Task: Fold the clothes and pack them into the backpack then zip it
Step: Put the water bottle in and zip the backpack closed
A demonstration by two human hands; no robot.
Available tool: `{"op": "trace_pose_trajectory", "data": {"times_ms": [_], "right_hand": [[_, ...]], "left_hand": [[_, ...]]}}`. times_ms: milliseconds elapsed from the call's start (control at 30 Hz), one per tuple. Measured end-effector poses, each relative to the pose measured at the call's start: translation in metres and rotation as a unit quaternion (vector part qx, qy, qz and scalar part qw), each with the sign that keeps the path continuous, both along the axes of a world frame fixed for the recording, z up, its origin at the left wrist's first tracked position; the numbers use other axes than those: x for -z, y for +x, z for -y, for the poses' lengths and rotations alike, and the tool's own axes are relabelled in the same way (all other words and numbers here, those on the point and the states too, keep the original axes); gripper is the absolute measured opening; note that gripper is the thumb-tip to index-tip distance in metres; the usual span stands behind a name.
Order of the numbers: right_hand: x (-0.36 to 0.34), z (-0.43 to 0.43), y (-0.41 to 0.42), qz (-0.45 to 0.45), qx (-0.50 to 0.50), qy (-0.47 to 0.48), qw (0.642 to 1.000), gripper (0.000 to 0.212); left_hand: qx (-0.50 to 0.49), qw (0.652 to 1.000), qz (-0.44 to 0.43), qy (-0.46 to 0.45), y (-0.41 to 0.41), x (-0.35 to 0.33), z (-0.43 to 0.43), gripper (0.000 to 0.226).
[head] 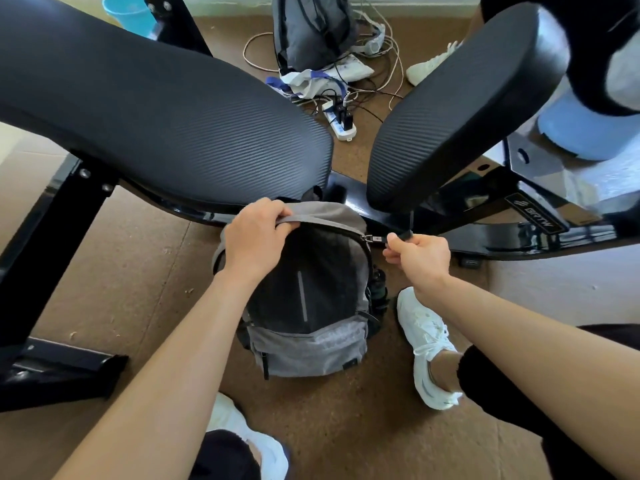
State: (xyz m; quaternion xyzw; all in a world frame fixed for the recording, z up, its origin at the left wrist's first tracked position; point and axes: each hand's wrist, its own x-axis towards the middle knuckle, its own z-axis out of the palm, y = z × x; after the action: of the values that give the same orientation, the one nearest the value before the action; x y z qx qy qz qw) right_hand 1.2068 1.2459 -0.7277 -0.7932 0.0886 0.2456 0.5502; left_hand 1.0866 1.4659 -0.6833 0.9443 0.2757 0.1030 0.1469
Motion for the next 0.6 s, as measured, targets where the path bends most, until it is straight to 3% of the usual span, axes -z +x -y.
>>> {"op": "trace_pose_trajectory", "data": {"times_ms": [100,233,300,433,600], "right_hand": [[-0.006,-0.005,-0.001,0.025,-0.024,0.042,0.999,0.018],[-0.01,-0.005,0.0,0.041,-0.04,0.068,0.996,0.017],[-0.01,-0.001,-0.001,0.043,-0.048,0.072,0.995,0.016],[-0.008,0.006,0.001,0.055,-0.068,0.058,0.994,0.016],[0.015,0.01,0.008,0.02,-0.008,0.02,1.0,0.023]], "left_hand": [[-0.01,1.0,-0.014,-0.001,0.005,0.002,0.002,0.014],[0.1,0.993,-0.021,0.062,0.029,0.004,0.032,0.05],[0.165,0.982,-0.045,0.085,0.042,0.011,0.052,0.055],[0.163,0.974,-0.088,0.132,0.055,0.03,0.067,0.04],[0.131,0.987,-0.027,0.092,0.056,0.029,0.062,0.019]]}}
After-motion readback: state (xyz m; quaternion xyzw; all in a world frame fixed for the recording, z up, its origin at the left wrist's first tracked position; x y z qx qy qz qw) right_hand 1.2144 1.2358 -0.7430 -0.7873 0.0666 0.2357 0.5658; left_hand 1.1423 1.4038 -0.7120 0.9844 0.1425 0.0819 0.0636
